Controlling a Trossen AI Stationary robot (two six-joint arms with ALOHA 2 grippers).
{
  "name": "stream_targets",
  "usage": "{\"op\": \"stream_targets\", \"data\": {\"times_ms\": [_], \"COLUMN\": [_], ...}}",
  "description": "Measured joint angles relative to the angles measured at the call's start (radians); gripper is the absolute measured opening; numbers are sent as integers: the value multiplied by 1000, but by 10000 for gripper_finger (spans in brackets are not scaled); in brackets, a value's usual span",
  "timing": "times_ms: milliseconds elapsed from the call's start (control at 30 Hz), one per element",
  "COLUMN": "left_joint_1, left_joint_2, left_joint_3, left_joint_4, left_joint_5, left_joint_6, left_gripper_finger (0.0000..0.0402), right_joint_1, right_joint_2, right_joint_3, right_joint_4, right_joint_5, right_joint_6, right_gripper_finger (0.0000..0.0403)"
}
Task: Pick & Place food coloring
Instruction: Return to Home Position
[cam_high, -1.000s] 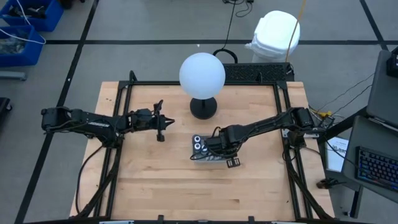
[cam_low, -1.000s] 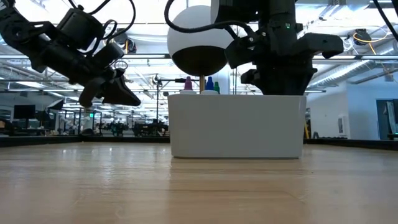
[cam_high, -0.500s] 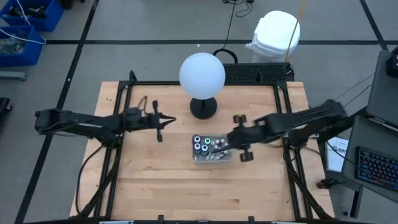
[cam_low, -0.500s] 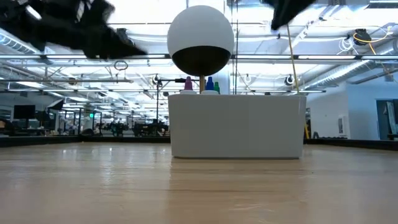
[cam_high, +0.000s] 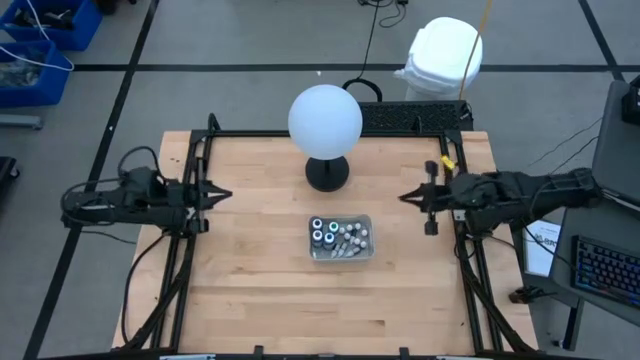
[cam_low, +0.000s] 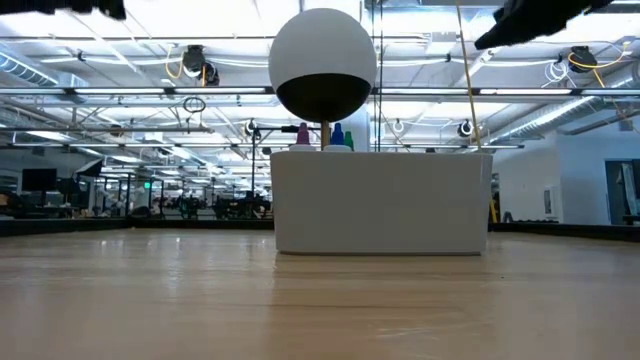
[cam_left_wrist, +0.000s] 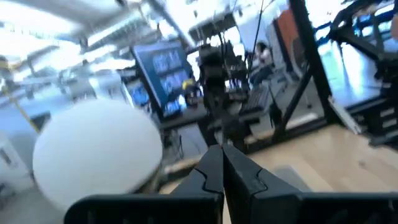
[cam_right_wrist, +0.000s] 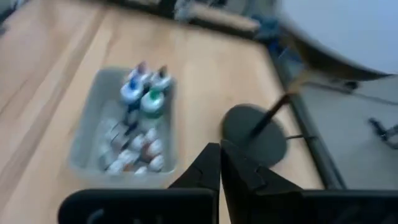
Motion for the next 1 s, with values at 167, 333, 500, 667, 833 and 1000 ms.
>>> {"op": "stream_targets", "data": {"times_ms": [167, 333, 500, 667, 833, 1000], "left_joint_1": [34, 87, 192, 284, 348, 373], "left_joint_2": [-65, -21, 39, 7, -72, -129], "left_joint_3": [-78, -183, -239, -230, -234, -245], "left_joint_4": [68, 250, 314, 314, 272, 218], "left_joint_5": [23, 51, 67, 171, 237, 240], "left_joint_6": [-28, -7, -59, -104, -137, -165], "left_gripper_finger": [3, 4, 3, 3, 2, 1], "right_joint_1": [-117, -219, -320, -448, -530, -531], "right_joint_2": [-200, -318, -348, -360, -438, -539], "right_joint_3": [-144, -245, -389, -476, -494, -510], "right_joint_4": [161, 260, 428, 531, 516, 493], "right_joint_5": [-143, -274, -418, -575, -680, -679], "right_joint_6": [-18, 9, 9, 9, 59, 100], "right_gripper_finger": [1, 1, 0, 0, 0, 0]}}
